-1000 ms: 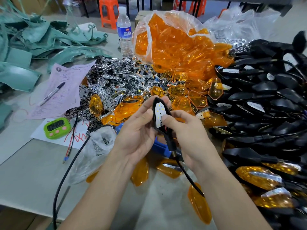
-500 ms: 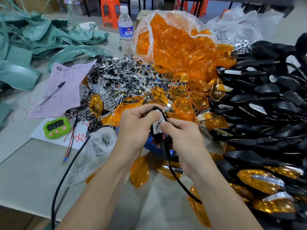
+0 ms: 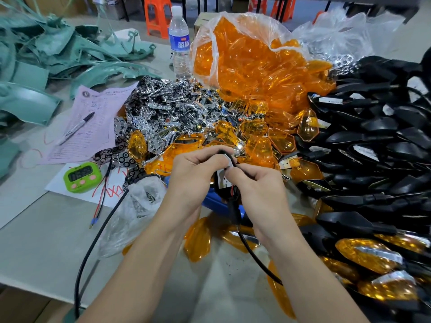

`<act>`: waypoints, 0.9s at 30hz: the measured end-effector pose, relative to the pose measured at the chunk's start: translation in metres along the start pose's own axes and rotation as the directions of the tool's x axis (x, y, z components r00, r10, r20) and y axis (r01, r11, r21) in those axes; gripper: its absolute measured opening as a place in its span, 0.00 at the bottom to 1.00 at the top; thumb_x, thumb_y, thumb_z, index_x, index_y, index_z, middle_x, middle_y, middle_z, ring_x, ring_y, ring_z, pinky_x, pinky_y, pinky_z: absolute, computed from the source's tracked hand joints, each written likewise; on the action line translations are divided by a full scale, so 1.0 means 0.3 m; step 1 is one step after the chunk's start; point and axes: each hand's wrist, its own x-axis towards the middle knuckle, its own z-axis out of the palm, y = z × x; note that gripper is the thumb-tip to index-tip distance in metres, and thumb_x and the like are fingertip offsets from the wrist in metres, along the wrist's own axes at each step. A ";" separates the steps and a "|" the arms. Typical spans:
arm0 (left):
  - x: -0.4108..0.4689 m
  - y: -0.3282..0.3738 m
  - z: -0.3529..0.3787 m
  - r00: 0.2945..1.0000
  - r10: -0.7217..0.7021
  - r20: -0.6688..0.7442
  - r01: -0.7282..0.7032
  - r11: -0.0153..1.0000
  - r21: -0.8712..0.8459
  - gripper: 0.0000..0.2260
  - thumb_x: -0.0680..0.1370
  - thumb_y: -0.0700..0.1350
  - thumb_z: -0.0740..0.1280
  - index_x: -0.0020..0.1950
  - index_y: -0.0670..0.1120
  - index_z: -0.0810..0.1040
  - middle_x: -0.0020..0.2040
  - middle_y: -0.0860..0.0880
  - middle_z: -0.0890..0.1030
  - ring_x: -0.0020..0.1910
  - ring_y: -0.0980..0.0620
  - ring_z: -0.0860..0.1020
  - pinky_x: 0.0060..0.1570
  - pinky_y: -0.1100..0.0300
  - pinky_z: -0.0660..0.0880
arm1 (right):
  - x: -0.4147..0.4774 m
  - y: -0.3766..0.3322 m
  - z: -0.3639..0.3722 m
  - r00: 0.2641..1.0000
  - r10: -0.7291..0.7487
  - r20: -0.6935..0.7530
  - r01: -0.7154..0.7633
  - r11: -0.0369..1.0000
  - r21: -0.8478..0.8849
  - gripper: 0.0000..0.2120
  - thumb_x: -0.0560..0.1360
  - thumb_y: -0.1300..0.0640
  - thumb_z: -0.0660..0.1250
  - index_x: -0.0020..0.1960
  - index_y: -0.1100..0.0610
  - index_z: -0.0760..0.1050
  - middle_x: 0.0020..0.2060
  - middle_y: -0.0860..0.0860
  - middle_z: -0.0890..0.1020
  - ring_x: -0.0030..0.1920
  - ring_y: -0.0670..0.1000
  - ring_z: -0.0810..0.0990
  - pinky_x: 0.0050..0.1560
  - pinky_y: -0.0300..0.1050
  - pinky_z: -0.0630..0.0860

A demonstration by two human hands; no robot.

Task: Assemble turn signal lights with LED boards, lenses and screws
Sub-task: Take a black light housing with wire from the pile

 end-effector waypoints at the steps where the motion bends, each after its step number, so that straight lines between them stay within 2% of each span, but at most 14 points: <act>1: 0.001 -0.004 0.000 1.000 0.002 0.003 -0.002 1.000 0.000 0.08 0.74 0.40 0.70 0.44 0.49 0.89 0.45 0.46 0.87 0.48 0.49 0.84 0.49 0.57 0.81 | 0.000 0.003 0.003 1.000 -0.005 -0.021 0.005 1.000 -0.008 0.09 0.78 0.49 0.70 0.43 0.48 0.87 0.37 0.51 0.85 0.44 0.54 0.85 0.45 0.61 0.86; 7: -0.010 -0.048 0.016 0.997 -0.072 0.027 0.073 0.996 -0.050 0.08 0.76 0.45 0.68 0.48 0.49 0.88 0.50 0.45 0.88 0.55 0.46 0.85 0.60 0.47 0.81 | 0.007 0.035 0.013 0.996 0.001 -0.090 -0.004 1.000 -0.029 0.09 0.78 0.49 0.70 0.41 0.45 0.87 0.35 0.47 0.86 0.41 0.48 0.86 0.40 0.47 0.86; 10: -0.015 -0.063 0.016 0.994 -0.092 0.051 0.093 0.995 -0.028 0.10 0.79 0.47 0.67 0.49 0.49 0.88 0.52 0.47 0.88 0.57 0.47 0.85 0.60 0.49 0.81 | 0.014 0.041 0.019 0.996 0.026 -0.090 -0.026 1.000 0.008 0.08 0.78 0.49 0.70 0.43 0.43 0.87 0.38 0.45 0.87 0.44 0.45 0.87 0.41 0.43 0.85; 12: -0.010 -0.063 0.014 0.994 -0.101 0.041 0.103 0.994 -0.025 0.11 0.78 0.47 0.66 0.48 0.49 0.88 0.52 0.46 0.88 0.56 0.47 0.85 0.57 0.50 0.82 | 0.019 0.039 0.034 0.995 0.052 -0.088 -0.051 0.999 0.011 0.07 0.77 0.48 0.71 0.43 0.43 0.88 0.38 0.46 0.87 0.44 0.47 0.87 0.43 0.46 0.86; 15: 0.004 -0.056 0.006 0.996 -0.093 -0.005 0.093 0.996 -0.008 0.11 0.79 0.43 0.65 0.44 0.47 0.88 0.48 0.45 0.88 0.50 0.49 0.86 0.47 0.58 0.82 | 0.031 0.027 0.054 0.992 0.116 -0.054 -0.116 0.993 0.014 0.09 0.73 0.44 0.70 0.43 0.46 0.88 0.39 0.49 0.88 0.45 0.51 0.87 0.44 0.55 0.87; 18: 0.027 -0.047 -0.016 0.989 -0.098 -0.110 0.095 0.995 -0.032 0.11 0.79 0.38 0.66 0.41 0.44 0.86 0.42 0.42 0.86 0.40 0.48 0.83 0.37 0.60 0.79 | 0.067 -0.001 0.051 0.995 0.103 0.003 -0.101 0.983 -0.153 0.18 0.71 0.35 0.67 0.43 0.47 0.87 0.38 0.50 0.87 0.44 0.54 0.87 0.47 0.62 0.85; 20: 0.048 -0.040 -0.043 0.976 -0.111 -0.188 0.094 0.991 -0.100 0.14 0.80 0.36 0.65 0.40 0.46 0.87 0.38 0.43 0.84 0.36 0.49 0.81 0.33 0.59 0.78 | 0.112 -0.015 0.039 0.997 0.050 -0.061 -0.065 0.963 -0.261 0.26 0.72 0.31 0.63 0.43 0.53 0.86 0.36 0.51 0.87 0.41 0.55 0.86 0.48 0.62 0.84; 22: 0.069 -0.037 -0.075 0.964 -0.131 -0.230 0.094 0.982 -0.166 0.18 0.82 0.36 0.64 0.39 0.49 0.87 0.37 0.44 0.84 0.36 0.48 0.83 0.33 0.57 0.80 | 0.187 -0.025 0.035 0.989 -0.028 -0.143 -0.024 0.936 -0.352 0.24 0.76 0.37 0.64 0.40 0.57 0.84 0.34 0.49 0.86 0.35 0.50 0.84 0.44 0.57 0.84; 24: 0.083 -0.038 -0.100 0.953 -0.144 -0.267 0.096 0.978 -0.186 0.17 0.82 0.36 0.64 0.40 0.50 0.88 0.37 0.44 0.84 0.37 0.46 0.83 0.34 0.55 0.81 | 0.280 -0.035 0.053 0.988 -0.108 -0.109 0.044 0.882 -0.469 0.15 0.79 0.48 0.68 0.36 0.51 0.83 0.32 0.43 0.85 0.27 0.44 0.80 0.37 0.46 0.80; 25: 0.087 -0.042 -0.109 0.948 -0.148 -0.282 0.098 0.978 -0.183 0.17 0.81 0.36 0.65 0.40 0.50 0.88 0.37 0.44 0.84 0.37 0.46 0.82 0.35 0.54 0.81 | 0.330 -0.042 0.072 0.989 -0.136 -0.065 0.083 0.848 -0.523 0.13 0.80 0.53 0.68 0.37 0.47 0.84 0.34 0.41 0.86 0.25 0.42 0.78 0.37 0.44 0.80; 27: 0.091 -0.052 -0.120 0.943 -0.157 -0.292 0.107 0.978 -0.181 0.15 0.81 0.36 0.65 0.42 0.49 0.88 0.38 0.44 0.83 0.38 0.45 0.81 0.36 0.52 0.82 | 0.423 -0.047 0.122 0.985 -0.171 0.027 0.152 0.776 -0.613 0.11 0.80 0.58 0.67 0.46 0.48 0.87 0.41 0.45 0.88 0.28 0.43 0.79 0.43 0.47 0.84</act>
